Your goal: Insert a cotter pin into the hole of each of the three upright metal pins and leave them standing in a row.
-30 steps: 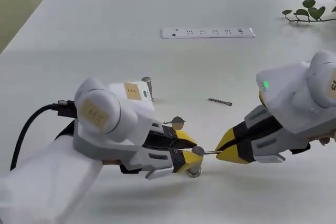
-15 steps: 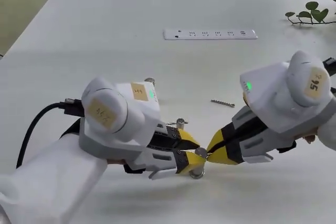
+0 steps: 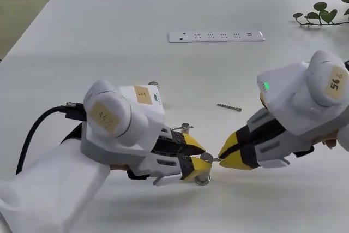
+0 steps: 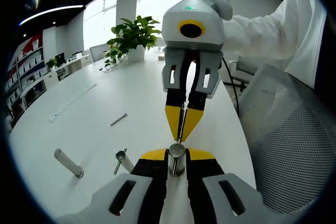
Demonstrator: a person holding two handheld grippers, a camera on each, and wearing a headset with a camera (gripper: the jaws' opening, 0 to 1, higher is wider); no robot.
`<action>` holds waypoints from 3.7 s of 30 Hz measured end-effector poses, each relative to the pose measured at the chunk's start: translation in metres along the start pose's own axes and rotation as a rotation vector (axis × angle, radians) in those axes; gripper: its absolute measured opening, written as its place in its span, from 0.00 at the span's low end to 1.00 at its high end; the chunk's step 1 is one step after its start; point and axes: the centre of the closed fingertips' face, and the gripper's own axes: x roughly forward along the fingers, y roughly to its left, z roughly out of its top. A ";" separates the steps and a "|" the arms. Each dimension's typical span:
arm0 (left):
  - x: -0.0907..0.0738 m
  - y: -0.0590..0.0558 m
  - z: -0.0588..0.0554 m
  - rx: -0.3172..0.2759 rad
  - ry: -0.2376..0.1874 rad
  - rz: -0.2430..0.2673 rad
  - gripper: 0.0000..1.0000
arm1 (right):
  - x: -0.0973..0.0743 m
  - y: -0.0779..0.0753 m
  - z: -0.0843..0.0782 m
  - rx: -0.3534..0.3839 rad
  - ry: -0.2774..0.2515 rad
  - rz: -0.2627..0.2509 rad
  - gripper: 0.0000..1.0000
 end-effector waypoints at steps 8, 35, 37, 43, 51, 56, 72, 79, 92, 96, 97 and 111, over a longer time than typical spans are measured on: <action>0.000 0.000 -0.001 0.000 0.007 0.003 0.10 | 0.003 0.001 0.002 -0.006 -0.005 0.003 0.00; -0.023 0.000 -0.024 -0.078 -0.022 0.072 0.82 | 0.018 0.006 0.017 0.097 -0.114 0.003 0.15; -0.025 0.001 -0.026 -0.088 -0.024 0.084 0.83 | 0.020 0.006 0.018 0.096 -0.118 0.004 0.15; -0.027 0.001 -0.029 -0.110 -0.033 0.104 0.88 | 0.024 0.005 0.021 0.096 -0.128 0.008 0.14; -0.030 0.000 -0.038 -0.127 -0.014 0.106 0.92 | 0.028 0.004 0.020 0.096 -0.120 0.008 0.12; -0.031 -0.002 -0.041 -0.133 -0.006 0.099 0.92 | 0.028 0.003 0.019 0.066 -0.117 0.004 0.09; -0.032 0.002 -0.044 -0.148 0.002 0.115 0.92 | 0.019 -0.018 0.007 -0.021 -0.051 -0.006 0.08; -0.034 0.005 -0.046 -0.161 0.003 0.131 0.92 | 0.005 -0.047 -0.003 0.030 -0.082 -0.067 0.08; -0.038 0.008 -0.052 -0.199 0.026 0.147 0.90 | -0.007 -0.062 -0.011 0.081 -0.105 -0.111 0.08; -0.038 0.009 -0.053 -0.207 0.031 0.152 0.90 | -0.007 -0.062 -0.012 0.093 -0.107 -0.112 0.08; -0.038 0.010 -0.054 -0.218 0.034 0.157 0.90 | -0.007 -0.062 -0.012 0.099 -0.109 -0.112 0.08; -0.040 0.013 -0.056 -0.243 0.033 0.171 0.89 | -0.003 -0.061 -0.012 0.130 -0.124 -0.096 0.08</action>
